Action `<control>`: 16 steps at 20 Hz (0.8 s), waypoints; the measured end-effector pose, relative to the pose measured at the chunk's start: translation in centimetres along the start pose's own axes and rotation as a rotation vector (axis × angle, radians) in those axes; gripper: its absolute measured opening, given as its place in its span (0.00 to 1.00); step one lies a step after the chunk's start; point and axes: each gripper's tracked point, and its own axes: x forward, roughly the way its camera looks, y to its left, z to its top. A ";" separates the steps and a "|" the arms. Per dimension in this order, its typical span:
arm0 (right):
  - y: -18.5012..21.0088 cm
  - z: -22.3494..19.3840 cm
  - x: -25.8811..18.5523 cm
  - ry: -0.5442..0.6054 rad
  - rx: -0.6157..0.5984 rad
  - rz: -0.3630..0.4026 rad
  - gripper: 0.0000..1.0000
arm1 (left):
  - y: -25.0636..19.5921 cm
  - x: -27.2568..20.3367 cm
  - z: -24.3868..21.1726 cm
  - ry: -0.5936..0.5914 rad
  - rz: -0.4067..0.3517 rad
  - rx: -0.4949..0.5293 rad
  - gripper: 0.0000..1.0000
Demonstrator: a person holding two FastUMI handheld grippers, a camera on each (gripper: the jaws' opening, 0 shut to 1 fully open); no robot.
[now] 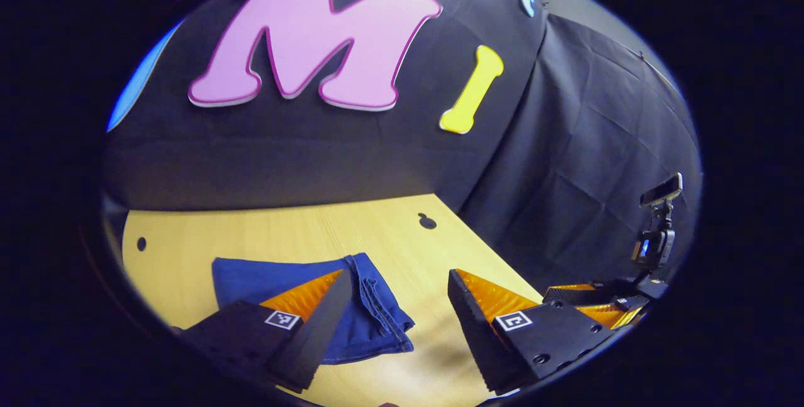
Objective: Grasp the waist and the cuffs of the jeans and fold them to make the two legs overlap; first hold the waist and fold one-third of the jeans toward the cuffs, then hold the cuffs and fold the remaining one-third in the same direction to finish folding.
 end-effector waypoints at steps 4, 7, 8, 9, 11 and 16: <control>3.7 2.8 -4.7 -0.097 -0.107 -0.010 0.88 | -1.2 -12.7 0.7 -0.182 0.121 0.055 0.97; 5.8 4.5 -8.5 -0.195 -0.210 -0.066 0.95 | -2.2 -18.7 -1.5 -0.259 0.243 0.066 0.97; 6.5 5.4 -10.3 -0.246 -0.267 -0.089 0.95 | -2.4 -20.5 -2.8 -0.268 0.292 0.073 0.97; 7.5 6.6 -12.1 -0.304 -0.327 -0.102 0.95 | -2.7 -22.1 -4.0 -0.287 0.324 0.090 0.97; 8.9 8.4 -15.4 -0.396 -0.421 -0.137 0.96 | -3.5 -27.7 -5.1 -0.330 0.387 0.119 0.96; 13.2 8.2 -21.5 -0.451 -0.437 -0.111 0.97 | -6.5 -35.4 -7.6 -0.407 0.439 0.036 0.96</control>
